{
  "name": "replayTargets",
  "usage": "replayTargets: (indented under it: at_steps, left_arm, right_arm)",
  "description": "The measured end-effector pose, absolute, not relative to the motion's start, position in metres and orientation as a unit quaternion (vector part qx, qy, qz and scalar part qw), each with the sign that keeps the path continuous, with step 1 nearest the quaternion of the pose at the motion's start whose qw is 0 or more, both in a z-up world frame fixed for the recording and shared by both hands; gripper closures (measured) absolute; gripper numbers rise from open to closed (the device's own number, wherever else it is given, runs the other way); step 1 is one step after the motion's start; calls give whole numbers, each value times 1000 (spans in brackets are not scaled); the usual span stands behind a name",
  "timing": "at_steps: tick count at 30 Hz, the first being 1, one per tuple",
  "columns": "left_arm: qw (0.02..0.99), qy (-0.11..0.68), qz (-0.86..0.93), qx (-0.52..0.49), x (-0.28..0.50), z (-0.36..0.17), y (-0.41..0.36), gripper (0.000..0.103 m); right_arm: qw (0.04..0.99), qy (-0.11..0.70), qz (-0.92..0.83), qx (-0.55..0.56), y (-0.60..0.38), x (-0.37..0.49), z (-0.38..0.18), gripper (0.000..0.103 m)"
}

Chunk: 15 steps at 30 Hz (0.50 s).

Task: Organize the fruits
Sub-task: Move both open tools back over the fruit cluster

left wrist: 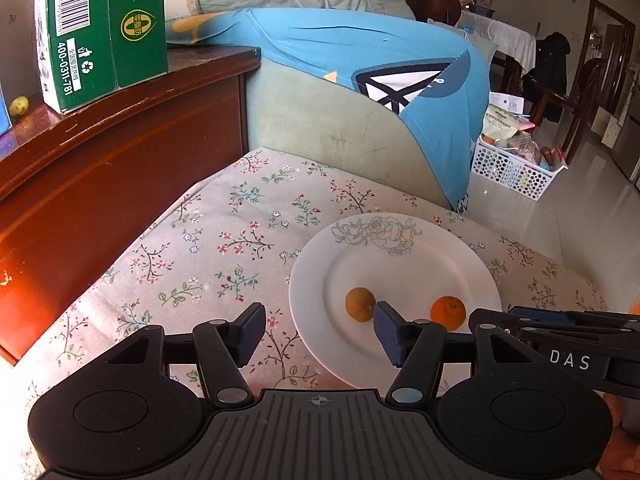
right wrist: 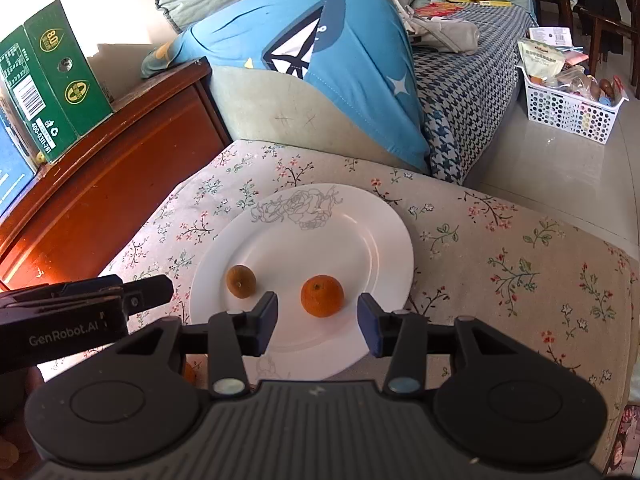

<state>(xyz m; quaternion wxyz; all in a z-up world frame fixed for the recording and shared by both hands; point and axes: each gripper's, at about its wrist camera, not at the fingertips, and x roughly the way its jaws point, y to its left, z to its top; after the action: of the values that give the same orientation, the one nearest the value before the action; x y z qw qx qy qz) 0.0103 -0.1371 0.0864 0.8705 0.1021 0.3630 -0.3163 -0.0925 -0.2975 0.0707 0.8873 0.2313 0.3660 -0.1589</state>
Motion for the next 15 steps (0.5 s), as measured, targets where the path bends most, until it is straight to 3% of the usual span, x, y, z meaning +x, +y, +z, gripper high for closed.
replayTargets:
  at_steps: [15]
  left_arm:
    - [876, 365, -302, 91, -19, 90, -92, 43]
  right_arm:
    - [888, 366, -141, 239, -268, -129, 74, 58]
